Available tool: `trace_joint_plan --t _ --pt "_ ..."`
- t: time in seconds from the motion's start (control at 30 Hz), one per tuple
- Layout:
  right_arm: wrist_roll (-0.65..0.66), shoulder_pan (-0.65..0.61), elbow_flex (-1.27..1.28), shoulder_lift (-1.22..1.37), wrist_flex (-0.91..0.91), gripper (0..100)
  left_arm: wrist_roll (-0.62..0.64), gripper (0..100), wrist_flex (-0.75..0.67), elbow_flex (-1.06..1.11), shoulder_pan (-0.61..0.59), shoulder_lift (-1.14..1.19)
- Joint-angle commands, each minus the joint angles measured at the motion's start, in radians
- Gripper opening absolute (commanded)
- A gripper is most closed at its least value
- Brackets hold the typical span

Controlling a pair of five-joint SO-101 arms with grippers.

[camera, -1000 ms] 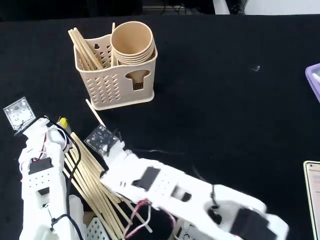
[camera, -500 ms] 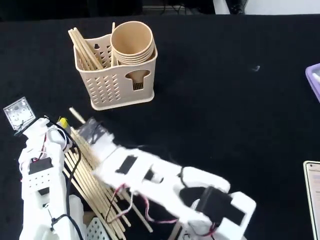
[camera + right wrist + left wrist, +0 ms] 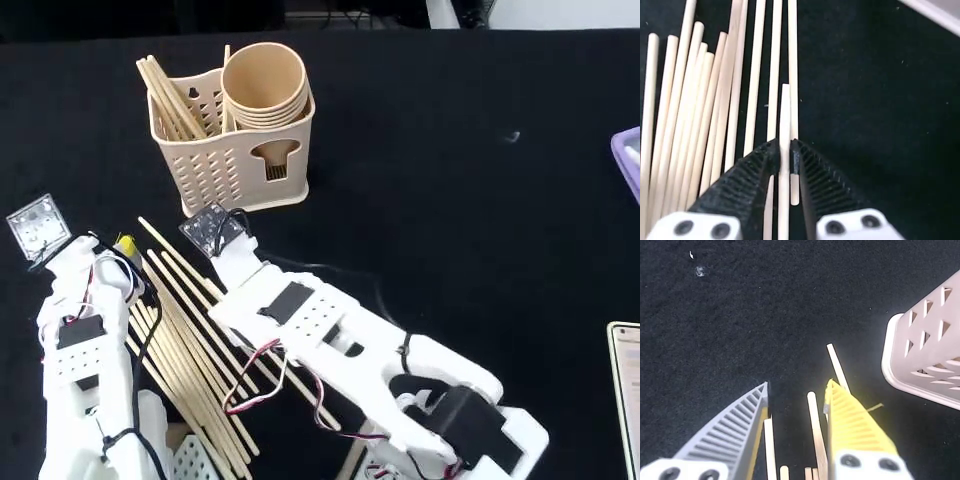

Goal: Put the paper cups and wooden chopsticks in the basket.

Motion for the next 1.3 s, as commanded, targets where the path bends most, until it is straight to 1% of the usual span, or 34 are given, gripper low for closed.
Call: trace_joint_plan --t 0.0,0.07,0.1,0.23,0.37,0.53,0.6,0.67,0.7,0.73,0.83,0.93,1.1,1.27 --pt "0.011 0.014 0.005 -0.041 -0.028 16.2 0.011 19 -0.011 -0.005 -0.013 -0.014" --pt "0.011 0.014 -0.005 -0.004 -0.038 22.1 0.011 19 -0.011 -0.005 -0.013 -0.014" --pt "0.009 0.014 -0.018 0.021 -0.049 22.7 0.011 19 -0.011 -0.005 -0.013 -0.014" --pt "0.009 0.012 -0.079 0.151 -0.092 19.4 0.011 19 -0.011 -0.005 -0.013 -0.017" --pt "0.009 -0.011 -0.162 0.282 -0.081 17.3 0.011 19 -0.011 -0.005 -0.013 -0.017" --pt "0.011 -0.014 -0.257 0.334 0.044 17.2 0.011 19 -0.011 -0.005 -0.013 -0.018" --pt "0.011 -0.014 -0.265 0.344 0.072 13.7 0.011 19 -0.011 -0.005 -0.013 -0.018" --pt "0.012 -0.014 -0.265 0.346 0.084 3.7 0.011 19 -0.011 -0.005 -0.013 -0.018" --pt "0.035 -0.014 -0.265 0.343 0.086 0.4 0.011 19 -0.011 -0.005 -0.013 -0.018" --pt "0.075 -0.014 -0.260 0.341 0.100 2.4 0.011 19 -0.011 -0.005 -0.013 -0.018" --pt "0.178 -0.008 -0.280 0.334 0.166 1.1 0.011 19 -0.011 -0.005 -0.013 -0.018" --pt "0.189 0.023 -0.303 0.269 0.230 1.1 0.011 19 -0.011 -0.005 -0.013 -0.018" --pt "0.199 0.112 -0.302 0.071 0.328 1.1 0.011 19 -0.011 -0.005 -0.013 -0.018" --pt "0.296 0.236 -0.302 -0.097 0.371 1.1 0.011 19 -0.011 -0.005 -0.013 -0.018"
